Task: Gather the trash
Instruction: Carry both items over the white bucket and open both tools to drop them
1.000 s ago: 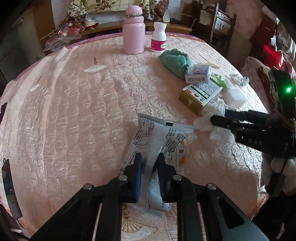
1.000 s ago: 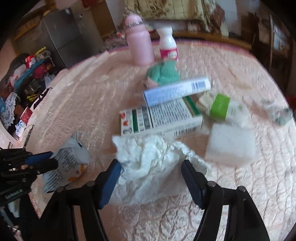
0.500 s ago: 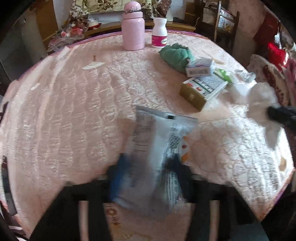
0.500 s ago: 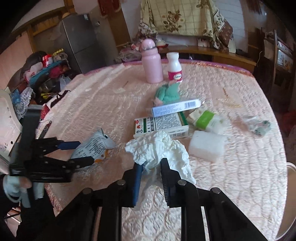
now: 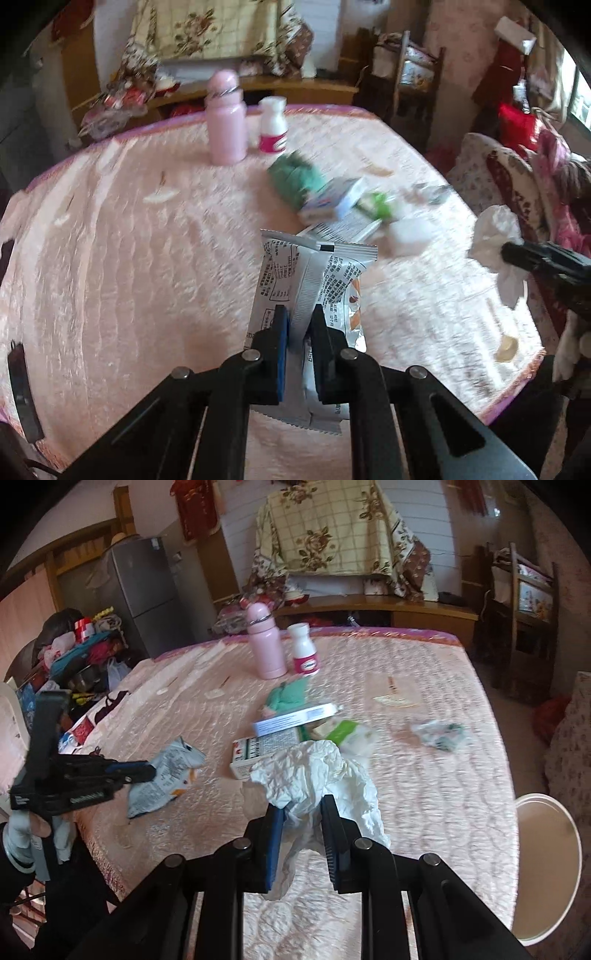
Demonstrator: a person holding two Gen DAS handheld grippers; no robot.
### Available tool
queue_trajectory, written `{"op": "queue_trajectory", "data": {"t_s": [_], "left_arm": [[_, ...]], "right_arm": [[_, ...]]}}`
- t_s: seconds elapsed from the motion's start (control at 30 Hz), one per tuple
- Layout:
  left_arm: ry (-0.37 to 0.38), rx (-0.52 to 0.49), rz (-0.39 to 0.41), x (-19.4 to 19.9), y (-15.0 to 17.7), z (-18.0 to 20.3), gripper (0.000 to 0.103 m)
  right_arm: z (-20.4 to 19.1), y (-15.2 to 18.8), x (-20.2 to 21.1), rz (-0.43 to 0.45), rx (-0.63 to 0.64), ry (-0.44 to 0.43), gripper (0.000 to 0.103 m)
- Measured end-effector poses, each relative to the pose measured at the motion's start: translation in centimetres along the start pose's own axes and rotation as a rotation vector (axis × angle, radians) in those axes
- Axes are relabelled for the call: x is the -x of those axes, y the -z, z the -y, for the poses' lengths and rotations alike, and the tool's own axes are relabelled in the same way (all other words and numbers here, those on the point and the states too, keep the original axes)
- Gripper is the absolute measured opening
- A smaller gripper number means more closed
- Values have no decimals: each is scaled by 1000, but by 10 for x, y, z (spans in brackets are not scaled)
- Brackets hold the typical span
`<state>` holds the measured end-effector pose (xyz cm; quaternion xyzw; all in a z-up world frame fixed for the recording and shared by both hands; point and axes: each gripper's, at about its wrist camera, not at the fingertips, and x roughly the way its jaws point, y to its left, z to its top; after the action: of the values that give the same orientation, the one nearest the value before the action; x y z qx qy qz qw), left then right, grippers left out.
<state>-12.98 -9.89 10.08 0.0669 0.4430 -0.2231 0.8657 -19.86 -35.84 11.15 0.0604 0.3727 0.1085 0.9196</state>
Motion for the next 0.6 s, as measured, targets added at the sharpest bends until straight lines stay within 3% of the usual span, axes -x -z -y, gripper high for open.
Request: {"op": "queue_trajectory", "data": {"t_s": [0.23,0.6], "left_arm": [[61,-88,56,18,-25,56,12],[139,-211,77,3,-56,145,12]], "right_arm": [[33,7,24,24,-43,64,22],[94,23,57,40,-126,181,22]]}}
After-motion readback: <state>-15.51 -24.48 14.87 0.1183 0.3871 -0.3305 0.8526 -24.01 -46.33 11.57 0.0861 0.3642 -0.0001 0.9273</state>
